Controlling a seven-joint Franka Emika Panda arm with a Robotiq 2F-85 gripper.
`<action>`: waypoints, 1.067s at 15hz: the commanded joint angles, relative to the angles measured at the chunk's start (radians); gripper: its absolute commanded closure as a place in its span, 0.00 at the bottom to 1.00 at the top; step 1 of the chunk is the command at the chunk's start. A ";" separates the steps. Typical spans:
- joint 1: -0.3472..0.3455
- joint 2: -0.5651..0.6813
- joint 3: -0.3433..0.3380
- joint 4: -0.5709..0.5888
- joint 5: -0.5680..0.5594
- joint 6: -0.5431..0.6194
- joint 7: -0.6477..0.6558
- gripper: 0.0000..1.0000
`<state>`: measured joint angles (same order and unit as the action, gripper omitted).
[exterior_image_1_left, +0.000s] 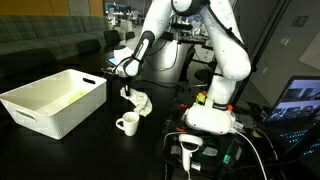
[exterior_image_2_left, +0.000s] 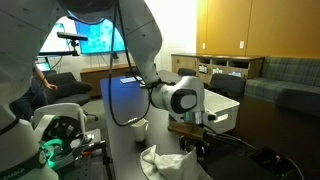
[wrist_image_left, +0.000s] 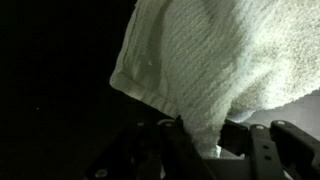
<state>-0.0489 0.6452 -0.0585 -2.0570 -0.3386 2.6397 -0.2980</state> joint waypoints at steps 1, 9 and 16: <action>0.013 -0.185 -0.015 -0.120 0.039 0.016 0.110 0.96; 0.075 -0.509 -0.040 -0.258 0.030 0.004 0.417 0.96; 0.080 -0.690 0.007 -0.299 -0.070 -0.040 0.610 0.96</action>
<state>0.0315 0.0383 -0.0720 -2.3326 -0.3659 2.6275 0.2333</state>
